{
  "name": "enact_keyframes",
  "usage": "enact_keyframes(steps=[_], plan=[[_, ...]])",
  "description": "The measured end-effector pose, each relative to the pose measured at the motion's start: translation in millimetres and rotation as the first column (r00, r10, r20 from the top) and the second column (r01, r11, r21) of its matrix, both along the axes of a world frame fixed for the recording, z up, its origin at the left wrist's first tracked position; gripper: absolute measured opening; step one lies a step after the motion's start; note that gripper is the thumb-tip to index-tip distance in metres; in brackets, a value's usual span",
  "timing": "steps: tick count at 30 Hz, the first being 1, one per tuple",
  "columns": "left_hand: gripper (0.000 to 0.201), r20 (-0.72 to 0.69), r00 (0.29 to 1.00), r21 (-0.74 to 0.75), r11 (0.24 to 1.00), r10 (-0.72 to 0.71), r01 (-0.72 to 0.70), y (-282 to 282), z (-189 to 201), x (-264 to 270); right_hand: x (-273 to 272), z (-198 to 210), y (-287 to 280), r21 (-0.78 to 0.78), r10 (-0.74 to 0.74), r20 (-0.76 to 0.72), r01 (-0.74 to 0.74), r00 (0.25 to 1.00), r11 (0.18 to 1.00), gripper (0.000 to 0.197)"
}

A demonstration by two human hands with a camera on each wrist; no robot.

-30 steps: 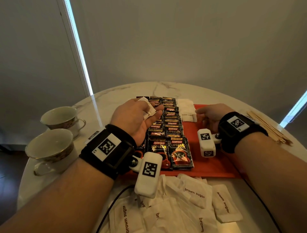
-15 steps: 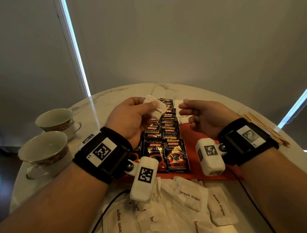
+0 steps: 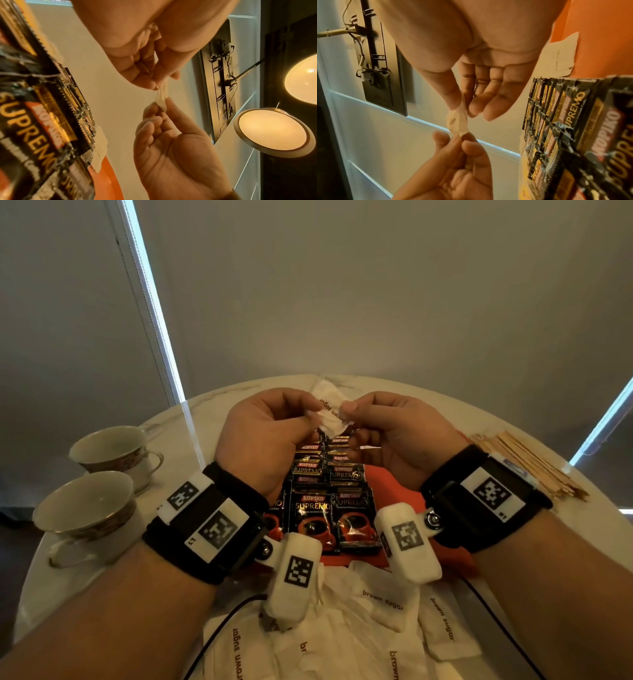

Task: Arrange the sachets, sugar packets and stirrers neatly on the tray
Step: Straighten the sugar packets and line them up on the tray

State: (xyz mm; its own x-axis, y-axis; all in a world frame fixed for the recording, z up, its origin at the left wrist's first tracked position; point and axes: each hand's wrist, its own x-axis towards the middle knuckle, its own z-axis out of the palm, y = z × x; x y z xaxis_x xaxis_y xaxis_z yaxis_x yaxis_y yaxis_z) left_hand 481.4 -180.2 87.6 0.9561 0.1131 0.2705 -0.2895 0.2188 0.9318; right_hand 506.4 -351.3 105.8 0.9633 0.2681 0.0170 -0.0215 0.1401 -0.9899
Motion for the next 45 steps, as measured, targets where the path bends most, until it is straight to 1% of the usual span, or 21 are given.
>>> enact_keyframes(steps=[2,4,6,8,10,12,13,14,16,18,21,24,27,29,32,35,37,40,43,45], plan=[[0.029,0.007,1.0,-0.039,0.999,0.025,-0.025,2,1,1,-1,-1,0,-0.043,0.033,0.016,-0.033,0.999,0.999,0.011],[0.029,0.009,1.0,-0.074,0.997,0.029,-0.028,6,3,4,-3,-2,0,-0.123,0.089,0.021,-0.086,0.996,0.989,0.012],[0.025,-0.006,1.0,-0.121,0.992,0.024,-0.024,8,3,6,-4,-4,2,-0.174,0.104,0.035,-0.096,0.994,0.98,0.013],[0.017,-0.042,0.999,-0.198,0.98,0.006,-0.015,7,3,7,-4,-5,5,-0.135,0.069,0.06,-0.061,0.996,0.989,0.013],[0.017,-0.055,0.998,-0.213,0.977,-0.032,0.019,5,2,5,-3,-6,7,-0.022,0.026,0.057,-0.025,0.998,0.999,0.014],[0.023,-0.034,0.998,-0.151,0.987,-0.053,0.048,3,-1,4,-2,-7,9,0.051,0.026,0.026,-0.027,0.999,0.998,0.015],[0.025,-0.015,0.999,-0.11,0.993,-0.05,0.048,3,-2,3,-3,-8,9,0.052,0.045,0.012,-0.045,0.999,0.998,0.013],[0.026,0.0,0.999,-0.066,0.997,-0.039,0.039,3,-2,2,-4,-9,10,0.035,0.063,0.002,-0.063,0.998,0.997,0.011],[0.027,0.009,1.0,0.018,1.0,-0.006,0.005,4,-2,2,-4,-10,11,-0.027,0.072,0.005,-0.072,0.997,0.997,0.02],[0.03,0.008,0.999,0.103,0.994,0.032,-0.032,6,-2,3,-4,-12,11,-0.088,0.043,0.043,-0.039,0.998,0.995,0.029],[0.038,-0.003,0.998,0.186,0.981,0.062,-0.061,7,-4,4,-3,-13,10,-0.112,-0.001,0.068,0.009,0.998,0.994,0.031],[0.033,-0.034,0.997,0.213,0.976,0.065,-0.056,10,-2,4,-2,-12,9,-0.09,0.019,0.043,-0.015,0.999,0.996,0.033],[0.025,0.002,0.998,0.309,0.949,0.062,-0.06,13,2,1,-2,-12,8,-0.094,0.003,0.065,0.003,0.998,0.996,0.029],[0.026,0.006,0.997,0.315,0.947,0.071,-0.07,13,2,1,-2,-12,8,-0.051,-0.038,0.068,0.042,0.997,0.998,0.022],[0.025,-0.03,0.996,0.206,0.976,0.082,-0.074,13,1,4,0,-12,10,0.011,-0.064,0.042,0.063,0.997,0.998,0.014],[0.021,-0.022,0.998,0.141,0.988,0.061,-0.058,8,0,5,-1,-14,13,0.071,-0.097,0.058,0.092,0.994,0.993,0.017],[0.019,0.021,0.999,0.17,0.985,0.03,-0.033,4,-1,2,-1,-16,14,0.097,-0.107,0.067,0.1,0.992,0.99,0.019],[0.029,0.074,0.996,0.27,0.96,0.059,-0.077,5,-2,1,-1,-16,13,0.097,-0.072,0.049,0.067,0.996,0.993,0.025],[0.032,0.073,0.995,0.356,0.93,0.074,-0.095,10,-1,2,0,-15,11,0.088,-0.056,0.045,0.052,0.997,0.995,0.03],[0.034,0.057,0.996,0.374,0.923,0.07,-0.087,10,0,2,1,-15,10,0.096,-0.082,0.051,0.077,0.995,0.992,0.025]])
